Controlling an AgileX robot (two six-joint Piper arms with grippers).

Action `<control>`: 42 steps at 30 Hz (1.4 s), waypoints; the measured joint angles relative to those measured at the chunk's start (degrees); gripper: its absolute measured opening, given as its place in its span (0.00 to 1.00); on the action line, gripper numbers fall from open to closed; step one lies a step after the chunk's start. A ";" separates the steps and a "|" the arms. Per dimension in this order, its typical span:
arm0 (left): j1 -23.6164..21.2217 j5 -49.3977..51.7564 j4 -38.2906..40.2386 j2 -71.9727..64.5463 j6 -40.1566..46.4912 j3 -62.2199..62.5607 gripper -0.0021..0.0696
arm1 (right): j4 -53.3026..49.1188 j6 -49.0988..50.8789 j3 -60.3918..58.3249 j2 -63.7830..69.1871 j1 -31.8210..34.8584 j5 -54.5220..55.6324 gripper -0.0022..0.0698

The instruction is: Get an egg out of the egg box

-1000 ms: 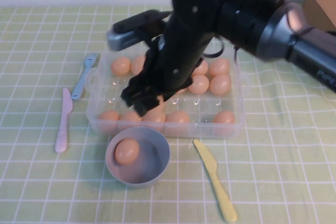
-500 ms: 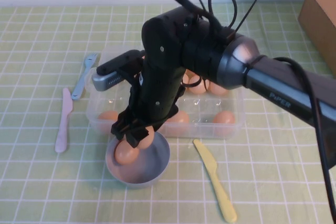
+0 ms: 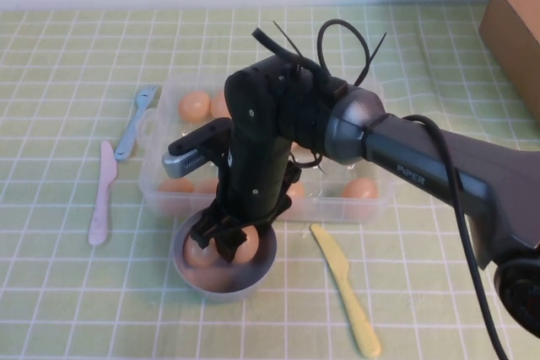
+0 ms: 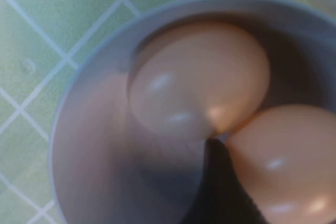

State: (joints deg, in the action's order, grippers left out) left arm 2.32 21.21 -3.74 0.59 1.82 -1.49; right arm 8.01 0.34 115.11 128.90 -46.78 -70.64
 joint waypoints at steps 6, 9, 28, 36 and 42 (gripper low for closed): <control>0.00 0.00 -0.09 0.00 0.00 0.00 0.02 | 0.12 0.00 0.00 0.53 0.00 0.00 0.58; 0.00 0.00 -0.09 0.00 0.00 0.00 0.02 | 0.12 0.00 0.00 0.53 0.00 0.00 0.60; 0.00 0.00 -0.09 0.00 0.00 0.00 0.02 | -1.62 2.95 0.36 -7.20 -0.37 0.00 0.65; 0.00 0.00 -0.09 0.00 0.00 0.00 0.02 | -2.92 7.00 -9.33 -22.63 -2.51 0.00 0.45; 0.00 0.00 -0.09 0.00 0.00 0.00 0.02 | -6.32 6.48 -25.49 -37.21 -2.73 -0.24 0.10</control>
State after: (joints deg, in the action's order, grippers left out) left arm 2.32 21.21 -3.83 0.59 1.82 -1.49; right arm 1.68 6.82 89.61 91.69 -49.51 -70.88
